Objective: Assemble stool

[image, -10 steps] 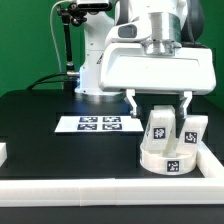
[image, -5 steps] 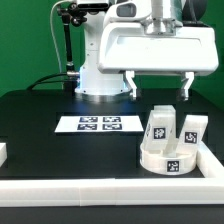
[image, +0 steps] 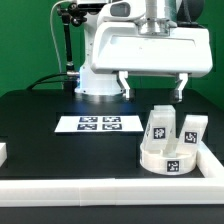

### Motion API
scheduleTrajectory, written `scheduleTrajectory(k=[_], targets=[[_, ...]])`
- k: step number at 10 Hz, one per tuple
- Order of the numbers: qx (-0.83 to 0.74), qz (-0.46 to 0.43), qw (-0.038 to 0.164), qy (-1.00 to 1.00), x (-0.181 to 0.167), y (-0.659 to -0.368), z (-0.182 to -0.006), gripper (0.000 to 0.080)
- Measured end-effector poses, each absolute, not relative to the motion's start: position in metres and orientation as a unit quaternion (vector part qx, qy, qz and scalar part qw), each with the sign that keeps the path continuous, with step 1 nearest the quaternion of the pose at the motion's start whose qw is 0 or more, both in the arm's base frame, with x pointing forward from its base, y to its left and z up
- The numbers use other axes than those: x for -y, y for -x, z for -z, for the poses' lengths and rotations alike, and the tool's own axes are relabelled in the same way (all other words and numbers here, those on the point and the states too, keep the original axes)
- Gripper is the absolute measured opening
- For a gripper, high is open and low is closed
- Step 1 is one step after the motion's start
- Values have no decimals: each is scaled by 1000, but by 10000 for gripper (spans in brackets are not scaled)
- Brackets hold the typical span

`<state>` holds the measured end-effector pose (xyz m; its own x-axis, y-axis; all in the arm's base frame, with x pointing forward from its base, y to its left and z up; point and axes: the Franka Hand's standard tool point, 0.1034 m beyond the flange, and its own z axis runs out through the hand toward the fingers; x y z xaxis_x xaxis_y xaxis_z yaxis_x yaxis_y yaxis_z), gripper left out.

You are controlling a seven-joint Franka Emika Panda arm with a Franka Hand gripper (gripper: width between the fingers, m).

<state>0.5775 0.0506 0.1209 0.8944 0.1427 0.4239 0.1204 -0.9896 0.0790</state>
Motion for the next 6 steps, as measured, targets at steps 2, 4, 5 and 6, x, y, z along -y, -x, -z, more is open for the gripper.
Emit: scheduleTrajectory(k=[2, 4, 5, 6], targets=[[-73, -208, 26, -975, -50, -578, -121, 648], [-77, -132, 20, -988, -52, -573, -117, 648], [-81, -101, 19, -991, -52, -578, -120, 648], [-88, -81, 19, -993, -51, -580, -120, 648]])
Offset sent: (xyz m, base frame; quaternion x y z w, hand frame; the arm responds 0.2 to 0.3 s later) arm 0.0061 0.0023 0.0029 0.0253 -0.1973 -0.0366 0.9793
